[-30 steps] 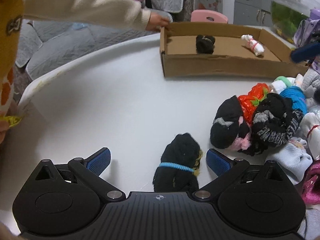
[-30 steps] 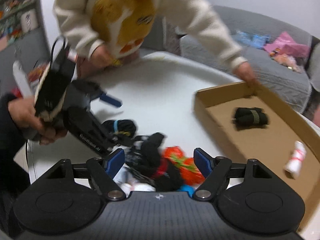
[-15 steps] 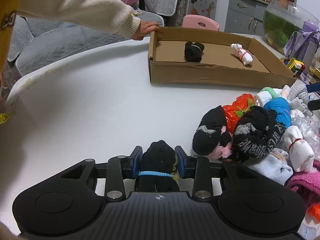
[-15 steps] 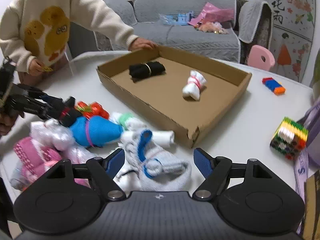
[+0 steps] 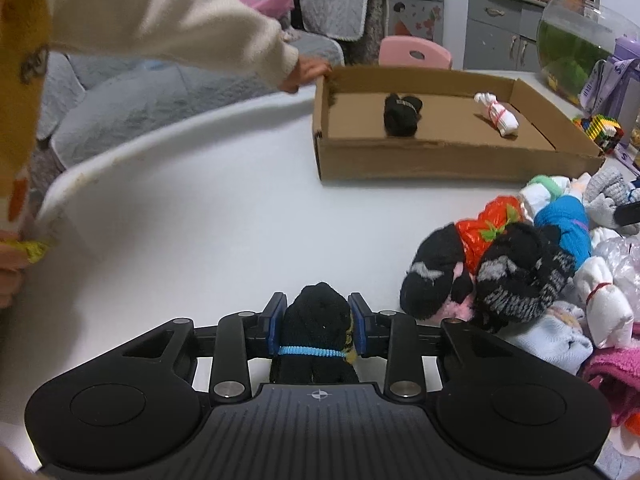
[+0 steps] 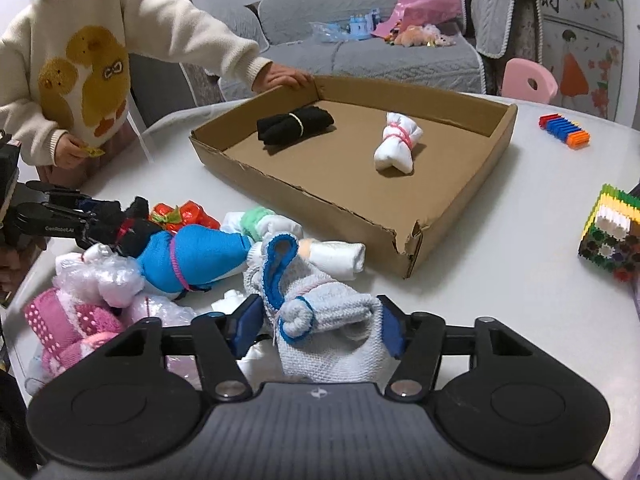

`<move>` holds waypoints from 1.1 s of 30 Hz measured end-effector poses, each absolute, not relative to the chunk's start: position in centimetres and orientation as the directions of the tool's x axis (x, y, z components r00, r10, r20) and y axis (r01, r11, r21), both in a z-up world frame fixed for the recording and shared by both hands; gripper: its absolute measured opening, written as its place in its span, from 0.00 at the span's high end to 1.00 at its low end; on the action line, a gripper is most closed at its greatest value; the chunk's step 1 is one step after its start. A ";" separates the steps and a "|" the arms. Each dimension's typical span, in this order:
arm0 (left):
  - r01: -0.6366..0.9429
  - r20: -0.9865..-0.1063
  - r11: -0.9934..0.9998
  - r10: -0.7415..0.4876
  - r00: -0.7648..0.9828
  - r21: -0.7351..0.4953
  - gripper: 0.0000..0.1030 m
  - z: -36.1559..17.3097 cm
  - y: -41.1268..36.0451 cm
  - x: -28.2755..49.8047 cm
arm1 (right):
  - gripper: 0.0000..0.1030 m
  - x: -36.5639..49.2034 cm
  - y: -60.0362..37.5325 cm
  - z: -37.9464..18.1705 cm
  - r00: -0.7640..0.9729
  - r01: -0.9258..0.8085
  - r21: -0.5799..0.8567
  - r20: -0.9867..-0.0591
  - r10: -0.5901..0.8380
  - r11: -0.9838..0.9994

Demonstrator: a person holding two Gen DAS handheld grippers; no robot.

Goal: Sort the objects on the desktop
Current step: 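Grasp the black blue-banded sock with the left gripper while the right grasps the grey-blue knit sock, then place both held socks into the cardboard box and open both grippers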

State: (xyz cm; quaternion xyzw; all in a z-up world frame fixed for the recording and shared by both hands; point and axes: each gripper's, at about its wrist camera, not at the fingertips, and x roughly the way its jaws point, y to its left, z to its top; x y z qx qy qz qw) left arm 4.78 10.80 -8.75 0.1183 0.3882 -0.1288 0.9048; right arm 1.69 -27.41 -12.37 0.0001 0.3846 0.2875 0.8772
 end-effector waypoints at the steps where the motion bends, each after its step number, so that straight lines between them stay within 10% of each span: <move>1: 0.320 -0.724 0.939 -0.133 0.677 0.127 0.61 -8.4 10.7 4.6 | 0.49 1.5 -27.5 -12.1 0.545 -0.504 0.221 -0.668 0.506 0.835; 33: 0.316 -0.452 0.935 -0.215 0.866 0.162 0.61 1.7 0.7 8.8 | 0.50 3.3 -27.5 -1.1 0.707 -0.518 0.214 -0.438 0.555 0.828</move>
